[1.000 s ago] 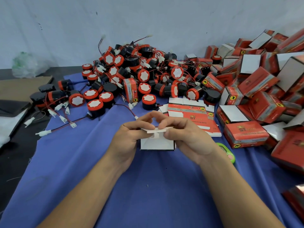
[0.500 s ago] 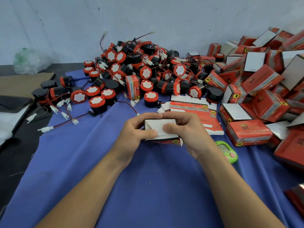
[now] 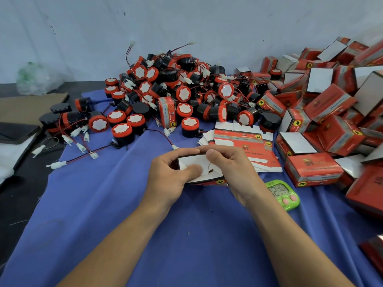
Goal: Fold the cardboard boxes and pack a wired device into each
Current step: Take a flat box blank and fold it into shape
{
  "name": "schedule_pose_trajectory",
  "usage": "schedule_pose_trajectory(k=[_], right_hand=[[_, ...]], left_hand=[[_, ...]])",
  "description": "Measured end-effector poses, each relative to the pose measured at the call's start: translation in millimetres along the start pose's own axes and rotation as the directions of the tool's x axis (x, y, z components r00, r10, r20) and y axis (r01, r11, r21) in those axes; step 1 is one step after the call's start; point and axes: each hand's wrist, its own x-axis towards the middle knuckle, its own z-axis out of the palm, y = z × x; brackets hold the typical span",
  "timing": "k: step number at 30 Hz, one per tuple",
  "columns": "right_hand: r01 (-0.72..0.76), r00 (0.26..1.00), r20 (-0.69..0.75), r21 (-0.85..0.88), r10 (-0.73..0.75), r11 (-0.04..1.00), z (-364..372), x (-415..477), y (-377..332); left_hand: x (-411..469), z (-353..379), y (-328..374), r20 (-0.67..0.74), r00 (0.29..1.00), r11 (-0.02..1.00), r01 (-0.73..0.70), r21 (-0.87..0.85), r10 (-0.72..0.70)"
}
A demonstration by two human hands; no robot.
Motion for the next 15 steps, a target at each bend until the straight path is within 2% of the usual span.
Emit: schedule_pose_trajectory(k=[5, 10, 15], right_hand=[[0.009, 1.000, 0.011, 0.042, -0.009, 0.999, 4.7, -1.1, 1.0], [0.095, 0.994, 0.060, 0.017, -0.096, 0.995, 3.4, -3.4, -1.3], [0.091, 0.994, 0.048, 0.111, -0.097, 0.990, -2.9, -4.3, -4.1]], left_hand=[[1.1, 1.0, -0.5, -0.025, 1.000, 1.000, -0.010, -0.003, 0.010], [1.7, 3.9, 3.6, -0.054, 0.999, 1.000, -0.006, -0.007, 0.005], [-0.2, 1.3, 3.1, 0.088, 0.995, 0.998, -0.033, -0.053, 0.038]])
